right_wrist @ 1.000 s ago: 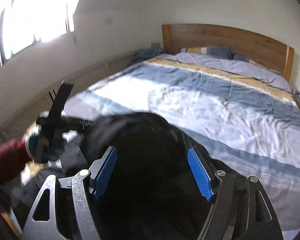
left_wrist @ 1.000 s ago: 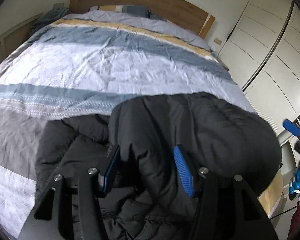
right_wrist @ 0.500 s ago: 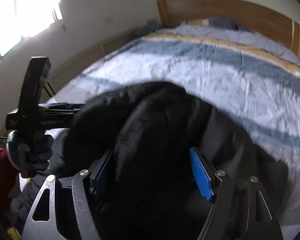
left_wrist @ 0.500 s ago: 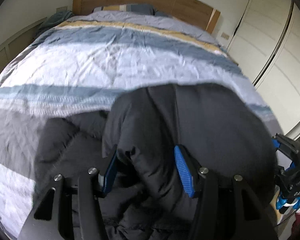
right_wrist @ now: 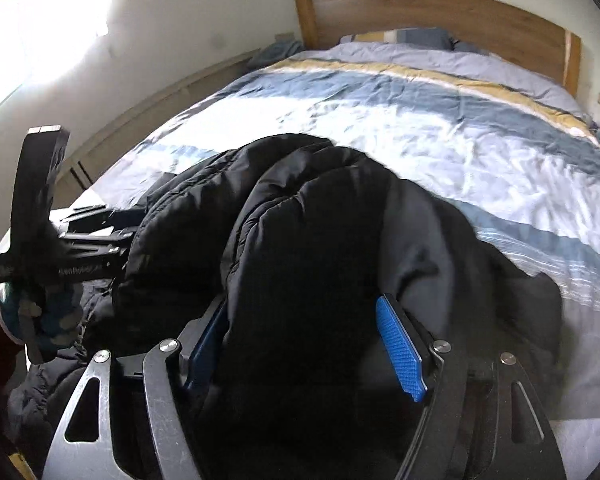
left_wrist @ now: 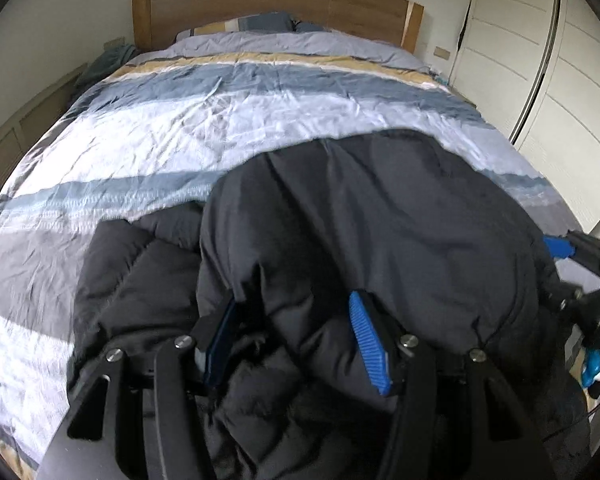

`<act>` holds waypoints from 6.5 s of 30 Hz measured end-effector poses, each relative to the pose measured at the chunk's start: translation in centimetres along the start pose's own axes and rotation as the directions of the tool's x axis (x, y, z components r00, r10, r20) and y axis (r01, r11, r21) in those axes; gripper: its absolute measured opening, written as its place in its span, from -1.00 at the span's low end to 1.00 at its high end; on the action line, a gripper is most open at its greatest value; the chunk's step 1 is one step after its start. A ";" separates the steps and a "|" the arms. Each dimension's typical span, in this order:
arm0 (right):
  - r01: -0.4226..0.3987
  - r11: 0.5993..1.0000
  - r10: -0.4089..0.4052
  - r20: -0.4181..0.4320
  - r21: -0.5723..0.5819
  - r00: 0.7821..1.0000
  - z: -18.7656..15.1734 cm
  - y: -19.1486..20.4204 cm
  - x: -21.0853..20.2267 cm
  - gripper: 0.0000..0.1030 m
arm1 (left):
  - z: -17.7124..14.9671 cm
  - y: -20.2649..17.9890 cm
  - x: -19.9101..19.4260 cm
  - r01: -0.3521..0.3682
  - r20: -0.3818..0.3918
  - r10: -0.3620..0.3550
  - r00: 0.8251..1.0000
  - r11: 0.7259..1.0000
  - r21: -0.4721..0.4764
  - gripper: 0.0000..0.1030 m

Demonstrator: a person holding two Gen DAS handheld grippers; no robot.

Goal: Fold large clothes

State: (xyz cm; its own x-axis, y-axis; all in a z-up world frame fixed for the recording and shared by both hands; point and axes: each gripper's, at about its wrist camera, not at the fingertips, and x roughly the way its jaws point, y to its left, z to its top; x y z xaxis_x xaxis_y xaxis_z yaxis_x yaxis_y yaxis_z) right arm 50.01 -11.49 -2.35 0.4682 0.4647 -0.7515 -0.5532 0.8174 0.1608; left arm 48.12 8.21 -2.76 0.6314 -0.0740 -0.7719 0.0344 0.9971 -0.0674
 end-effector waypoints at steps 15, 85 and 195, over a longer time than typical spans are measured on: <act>0.002 0.999 -0.001 -0.004 0.054 1.000 -2.8 0.9 -5.8 0.41 | -4.4 -3.0 -6.2 -0.132 0.026 0.131 0.991 0.989 0.072 0.05; -0.095 0.698 0.282 -0.150 0.710 0.948 -40.7 -1.4 -17.4 0.96 | -40.4 14.3 -22.4 0.264 0.052 -0.292 0.955 0.758 -0.596 0.24; -0.121 0.744 -0.007 0.189 0.657 0.982 1.1 -17.5 -3.6 -0.88 | 7.7 19.4 1.0 0.148 0.137 -0.080 0.987 0.774 -0.616 -0.31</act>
State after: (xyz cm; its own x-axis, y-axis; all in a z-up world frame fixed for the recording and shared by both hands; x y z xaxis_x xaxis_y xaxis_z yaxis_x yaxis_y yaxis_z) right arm 58.80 -27.12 -1.71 0.5938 0.5146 -0.6185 -0.0158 0.7760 0.6305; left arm 55.43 27.56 0.06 0.7268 -0.1510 -0.6700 -0.3566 0.7508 -0.5560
